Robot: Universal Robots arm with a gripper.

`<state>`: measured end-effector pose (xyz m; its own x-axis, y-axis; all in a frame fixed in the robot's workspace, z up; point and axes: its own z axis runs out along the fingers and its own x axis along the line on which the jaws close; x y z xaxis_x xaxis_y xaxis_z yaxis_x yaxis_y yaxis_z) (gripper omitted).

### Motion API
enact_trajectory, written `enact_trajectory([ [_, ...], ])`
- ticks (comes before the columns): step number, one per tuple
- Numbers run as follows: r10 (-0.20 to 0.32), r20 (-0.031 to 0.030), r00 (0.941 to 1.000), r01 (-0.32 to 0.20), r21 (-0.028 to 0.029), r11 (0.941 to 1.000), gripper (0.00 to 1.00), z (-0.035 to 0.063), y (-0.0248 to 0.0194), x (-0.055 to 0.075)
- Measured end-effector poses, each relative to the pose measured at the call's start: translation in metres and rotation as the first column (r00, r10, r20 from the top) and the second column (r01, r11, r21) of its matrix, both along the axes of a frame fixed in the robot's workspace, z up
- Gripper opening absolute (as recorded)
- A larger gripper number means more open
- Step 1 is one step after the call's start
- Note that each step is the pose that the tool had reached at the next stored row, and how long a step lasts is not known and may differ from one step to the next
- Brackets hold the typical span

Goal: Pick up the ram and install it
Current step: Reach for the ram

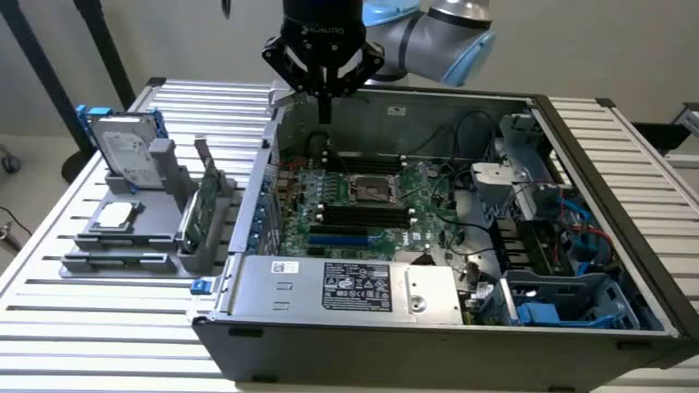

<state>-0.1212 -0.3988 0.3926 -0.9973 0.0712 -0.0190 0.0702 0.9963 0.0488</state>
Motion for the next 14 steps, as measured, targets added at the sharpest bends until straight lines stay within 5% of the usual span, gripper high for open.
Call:
enact_trajectory([
  [14,0.000,-0.0002,1.0000,0.000,-0.0003,1.0000,0.11,0.0001,-0.0002,-0.0009],
])
